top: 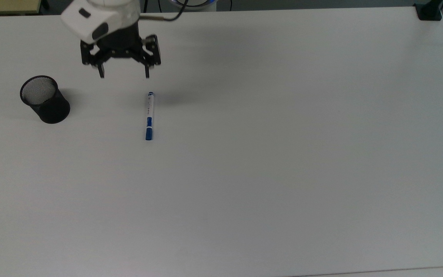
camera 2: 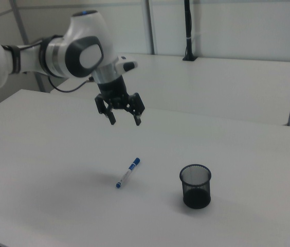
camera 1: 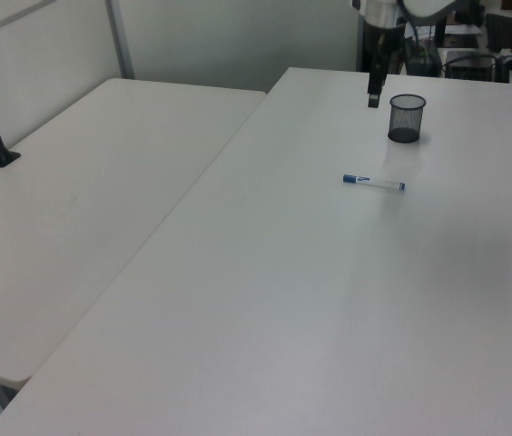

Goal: Insert the marker
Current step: 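Lower the gripper and close it on the marker's capped end, then lift the marker and carry it above the black mesh cup, then lower the marker into the cup, tip first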

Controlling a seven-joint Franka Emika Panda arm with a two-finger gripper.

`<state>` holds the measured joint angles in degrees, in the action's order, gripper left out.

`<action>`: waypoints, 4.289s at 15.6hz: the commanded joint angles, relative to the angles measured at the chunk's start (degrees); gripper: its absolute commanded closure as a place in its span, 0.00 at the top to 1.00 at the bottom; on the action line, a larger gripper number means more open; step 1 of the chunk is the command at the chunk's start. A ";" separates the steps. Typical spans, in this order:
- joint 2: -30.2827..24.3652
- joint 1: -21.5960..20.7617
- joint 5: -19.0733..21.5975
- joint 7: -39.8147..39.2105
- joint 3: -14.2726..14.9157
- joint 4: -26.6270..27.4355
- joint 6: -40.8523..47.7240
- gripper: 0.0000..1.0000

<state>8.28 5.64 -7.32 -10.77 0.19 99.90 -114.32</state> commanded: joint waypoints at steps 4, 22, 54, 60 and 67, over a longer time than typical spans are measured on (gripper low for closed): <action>4.72 -0.19 -6.65 6.10 0.17 7.67 -15.12 1.00; 14.92 -1.50 -7.80 21.14 -0.54 7.50 -23.41 0.00; 2.52 21.87 -4.20 7.43 0.08 19.01 -65.57 0.00; 4.46 23.98 -5.07 7.43 0.17 25.59 -77.62 0.00; 4.46 23.98 -5.25 6.90 0.17 31.05 -85.37 0.00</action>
<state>14.26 29.69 -12.90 -2.15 0.35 128.95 -198.38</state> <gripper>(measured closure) 0.833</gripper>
